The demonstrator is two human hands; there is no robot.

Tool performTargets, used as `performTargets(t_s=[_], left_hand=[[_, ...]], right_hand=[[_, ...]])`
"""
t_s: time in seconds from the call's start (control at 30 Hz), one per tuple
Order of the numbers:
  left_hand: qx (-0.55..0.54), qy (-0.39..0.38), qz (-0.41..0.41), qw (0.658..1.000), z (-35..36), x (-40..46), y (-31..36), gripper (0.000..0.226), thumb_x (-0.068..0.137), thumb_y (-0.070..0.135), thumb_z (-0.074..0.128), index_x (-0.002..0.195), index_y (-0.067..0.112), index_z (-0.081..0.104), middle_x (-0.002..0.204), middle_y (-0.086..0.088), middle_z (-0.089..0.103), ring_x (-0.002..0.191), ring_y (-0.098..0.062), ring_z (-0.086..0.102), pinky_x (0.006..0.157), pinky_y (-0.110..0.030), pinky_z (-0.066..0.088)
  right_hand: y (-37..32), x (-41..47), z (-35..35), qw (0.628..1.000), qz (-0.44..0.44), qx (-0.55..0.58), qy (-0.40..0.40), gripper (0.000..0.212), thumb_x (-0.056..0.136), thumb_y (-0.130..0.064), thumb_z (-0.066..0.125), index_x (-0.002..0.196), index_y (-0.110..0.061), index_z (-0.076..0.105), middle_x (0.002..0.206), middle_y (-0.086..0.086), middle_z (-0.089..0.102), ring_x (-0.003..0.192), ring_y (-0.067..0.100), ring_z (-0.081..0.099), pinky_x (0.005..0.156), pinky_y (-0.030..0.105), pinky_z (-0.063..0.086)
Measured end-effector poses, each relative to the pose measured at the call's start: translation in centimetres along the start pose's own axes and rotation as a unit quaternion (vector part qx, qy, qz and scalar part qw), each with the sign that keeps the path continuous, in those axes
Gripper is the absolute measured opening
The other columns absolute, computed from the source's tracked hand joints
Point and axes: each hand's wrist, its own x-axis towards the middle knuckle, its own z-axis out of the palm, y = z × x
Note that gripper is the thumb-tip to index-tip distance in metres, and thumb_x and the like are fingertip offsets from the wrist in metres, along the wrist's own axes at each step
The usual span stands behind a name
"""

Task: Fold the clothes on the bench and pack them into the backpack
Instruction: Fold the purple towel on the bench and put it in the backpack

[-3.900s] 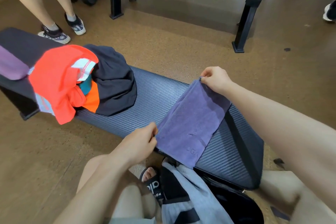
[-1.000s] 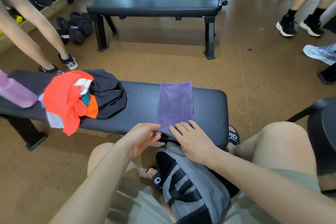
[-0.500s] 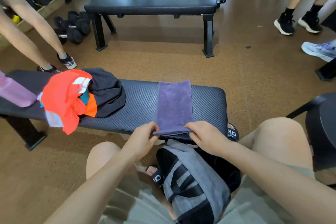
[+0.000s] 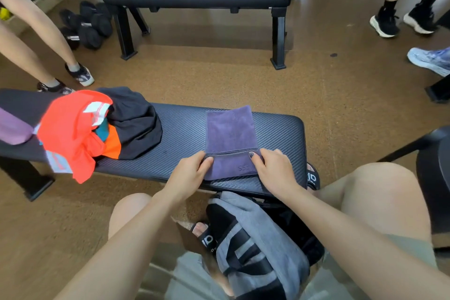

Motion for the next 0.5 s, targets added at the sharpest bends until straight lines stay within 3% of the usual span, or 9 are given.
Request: performTargets(t_s=[0.2,0.27,0.37,0.43,0.5], left_hand=[[0.017,0.025,-0.031,0.999,1.6,1.5,-0.5,0.047,0.103,0.04,0.05,0.066,0.016,0.035,0.057,0.002,0.045,0.058,-0.02,0.042,0.06,-0.042,0.034],[0.045,0.033,-0.039,0.998,1.7,1.6,-0.2,0.043,0.102,0.041,0.049,0.069,0.017,0.038,0.06,0.0,0.05,0.062,-0.024,0.048,0.061,-0.043,0.039],[0.123,0.053,-0.006,0.991,2.0,1.5,0.2,0.023,0.103,0.04,0.045,0.091,0.02,0.041,0.073,-0.005,0.061,0.069,-0.033,0.056,0.062,-0.045,0.048],[0.169,0.054,0.022,0.984,2.3,1.3,0.6,0.017,0.104,0.039,0.042,0.104,0.022,0.04,0.085,-0.005,0.061,0.072,-0.034,0.059,0.064,-0.046,0.05],[0.195,0.046,0.013,0.98,2.3,1.2,1.0,0.018,0.104,0.039,0.042,0.112,0.023,0.039,0.099,-0.004,0.051,0.072,-0.035,0.059,0.063,-0.045,0.051]], right_hand=[[1.1,0.5,2.2,0.99,-0.009,-0.133,0.04,0.039,0.103,-0.04,0.044,0.089,-0.011,0.066,0.095,0.008,0.062,0.095,0.031,0.055,0.085,0.045,0.043],[1.1,0.8,2.3,0.989,-0.007,-0.14,0.041,0.041,0.103,-0.042,0.044,0.088,-0.011,0.067,0.094,0.008,0.062,0.095,0.031,0.056,0.085,0.045,0.044],[0.9,1.2,1.8,0.99,-0.01,-0.14,0.031,0.035,0.102,-0.042,0.046,0.09,-0.012,0.059,0.094,0.009,0.059,0.093,0.032,0.056,0.082,0.044,0.044],[0.7,1.4,1.3,0.991,-0.026,-0.121,0.041,0.025,0.099,-0.037,0.054,0.095,-0.013,0.048,0.095,0.008,0.054,0.084,0.031,0.056,0.071,0.042,0.043],[0.8,1.6,1.2,0.982,-0.106,-0.144,0.067,0.025,0.091,-0.023,0.068,0.096,-0.012,0.045,0.091,0.009,0.047,0.07,0.031,0.051,0.058,0.037,0.037]])
